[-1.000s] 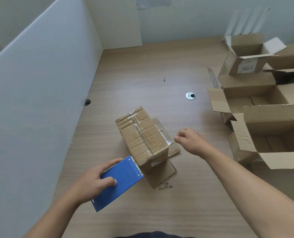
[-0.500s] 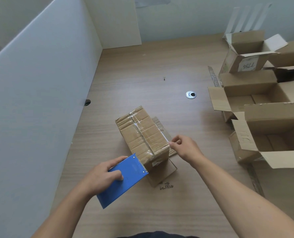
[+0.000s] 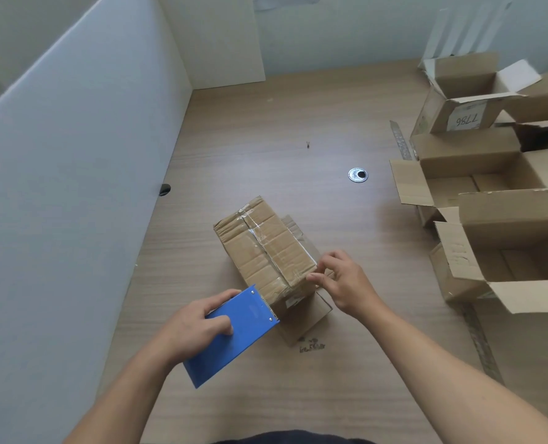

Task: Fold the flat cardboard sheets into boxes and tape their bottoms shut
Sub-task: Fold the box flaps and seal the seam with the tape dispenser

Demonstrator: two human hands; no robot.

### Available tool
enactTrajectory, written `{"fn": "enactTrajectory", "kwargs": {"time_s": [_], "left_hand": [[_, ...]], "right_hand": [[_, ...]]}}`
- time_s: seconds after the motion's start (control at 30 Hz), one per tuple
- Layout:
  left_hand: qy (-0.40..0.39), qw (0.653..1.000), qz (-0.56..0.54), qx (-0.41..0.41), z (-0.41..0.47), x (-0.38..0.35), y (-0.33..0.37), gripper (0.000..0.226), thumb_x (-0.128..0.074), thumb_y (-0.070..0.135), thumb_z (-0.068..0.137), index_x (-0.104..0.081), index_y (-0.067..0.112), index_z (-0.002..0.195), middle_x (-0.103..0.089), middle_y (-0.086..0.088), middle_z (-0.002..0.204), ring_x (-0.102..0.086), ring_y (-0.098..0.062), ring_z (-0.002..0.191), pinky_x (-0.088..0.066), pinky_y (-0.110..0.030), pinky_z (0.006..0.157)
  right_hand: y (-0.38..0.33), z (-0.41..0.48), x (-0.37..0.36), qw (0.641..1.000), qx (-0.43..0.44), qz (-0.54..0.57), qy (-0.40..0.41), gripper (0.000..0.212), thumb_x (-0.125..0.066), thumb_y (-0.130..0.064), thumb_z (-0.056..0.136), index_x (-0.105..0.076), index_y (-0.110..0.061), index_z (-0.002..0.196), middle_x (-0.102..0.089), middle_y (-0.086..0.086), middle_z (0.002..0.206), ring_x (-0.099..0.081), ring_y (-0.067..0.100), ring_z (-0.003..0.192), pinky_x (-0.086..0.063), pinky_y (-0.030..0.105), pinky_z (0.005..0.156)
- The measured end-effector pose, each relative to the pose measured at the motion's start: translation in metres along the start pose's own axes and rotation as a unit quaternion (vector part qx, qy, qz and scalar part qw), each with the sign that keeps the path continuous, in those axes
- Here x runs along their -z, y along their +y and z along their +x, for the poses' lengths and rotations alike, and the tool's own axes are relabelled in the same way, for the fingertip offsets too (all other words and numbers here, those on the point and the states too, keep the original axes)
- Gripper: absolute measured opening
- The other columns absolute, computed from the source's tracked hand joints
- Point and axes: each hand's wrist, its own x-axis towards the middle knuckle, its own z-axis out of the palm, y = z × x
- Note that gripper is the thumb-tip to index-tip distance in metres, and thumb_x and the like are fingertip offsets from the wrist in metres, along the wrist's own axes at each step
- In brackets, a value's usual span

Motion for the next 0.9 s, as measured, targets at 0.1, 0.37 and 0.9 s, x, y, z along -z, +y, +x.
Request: {"fn": "enactTrajectory", "kwargs": {"time_s": [0.1, 0.37, 0.9], "left_hand": [[-0.002, 1.0, -0.015, 0.007, 0.0, 0.0, 0.0, 0.056, -0.053, 0.04, 0.064, -0.053, 0.07, 0.112, -0.069, 0.02, 0.102, -0.065, -0.014, 0.097, -0.049, -0.04, 0.093], [-0.008, 1.0, -0.027, 0.01, 0.003, -0.002, 0.0, 0.059, -0.053, 0.039, 0.064, -0.054, 0.067, 0.115, -0.07, 0.021, 0.096, -0.066, -0.016, 0.095, -0.048, -0.037, 0.092], [0.007, 0.999, -0.048, 0.007, 0.005, -0.006, -0.003, 0.057, -0.054, 0.039, 0.063, -0.055, 0.07, 0.112, -0.07, 0.02, 0.095, -0.066, -0.015, 0.092, -0.049, -0.035, 0.088]], "right_hand": [[0.003, 0.003, 0.0, 0.999, 0.004, 0.03, -0.011, 0.028, -0.077, -0.021, 0.084, -0.056, -0.032, 0.07, -0.057, -0.001, 0.099, -0.055, 0.009, 0.093, -0.04, 0.016, 0.082], [-0.003, 0.007, 0.015, 0.957, -0.151, 0.21, -0.135, 0.023, -0.067, -0.018, 0.093, -0.064, -0.027, 0.072, -0.066, 0.002, 0.09, -0.055, 0.013, 0.084, -0.043, 0.031, 0.078], [-0.027, -0.01, -0.017, 0.989, -0.099, 0.091, 0.055, 0.026, -0.062, -0.028, 0.095, -0.062, -0.026, 0.121, -0.064, -0.011, 0.104, -0.06, 0.005, 0.098, -0.043, 0.015, 0.082]]}}
